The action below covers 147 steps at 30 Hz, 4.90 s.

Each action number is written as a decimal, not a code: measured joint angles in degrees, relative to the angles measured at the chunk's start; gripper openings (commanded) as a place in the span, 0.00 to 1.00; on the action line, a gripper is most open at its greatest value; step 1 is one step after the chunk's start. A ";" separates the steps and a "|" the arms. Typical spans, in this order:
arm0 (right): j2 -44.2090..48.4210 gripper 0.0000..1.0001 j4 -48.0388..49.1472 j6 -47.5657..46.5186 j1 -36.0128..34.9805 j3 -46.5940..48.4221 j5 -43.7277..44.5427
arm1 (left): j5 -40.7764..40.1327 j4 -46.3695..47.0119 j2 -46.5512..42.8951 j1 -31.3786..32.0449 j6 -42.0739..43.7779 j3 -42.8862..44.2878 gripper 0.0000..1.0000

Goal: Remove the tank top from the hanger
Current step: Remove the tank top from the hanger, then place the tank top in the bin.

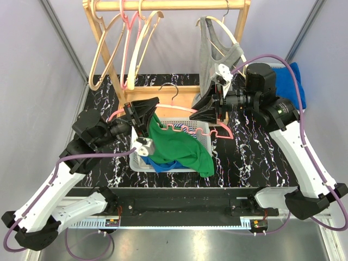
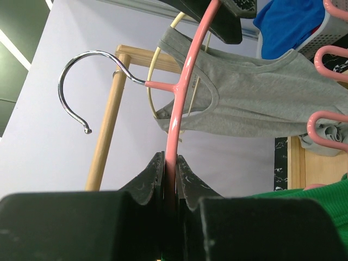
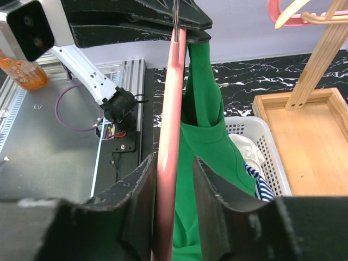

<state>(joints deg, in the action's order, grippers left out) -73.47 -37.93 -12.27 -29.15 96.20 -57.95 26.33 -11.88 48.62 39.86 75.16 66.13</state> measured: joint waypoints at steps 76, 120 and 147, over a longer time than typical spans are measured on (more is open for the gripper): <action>12.44 0.00 -0.96 1.16 -0.33 -8.59 14.84 | -12.63 -2.97 -6.88 0.42 -55.60 -6.91 0.39; 30.05 0.00 -17.33 2.82 -0.31 -6.78 38.80 | -34.29 4.07 -4.74 -1.29 -42.29 -7.45 0.00; 10.88 0.00 -3.87 15.21 -0.31 -2.19 56.41 | -14.86 -8.70 6.23 4.09 -38.88 -26.08 0.00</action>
<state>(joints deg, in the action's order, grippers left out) -62.59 -41.80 2.94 -29.45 94.02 -1.54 11.46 -20.58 54.85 43.94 36.27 40.05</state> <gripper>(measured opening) 0.121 0.016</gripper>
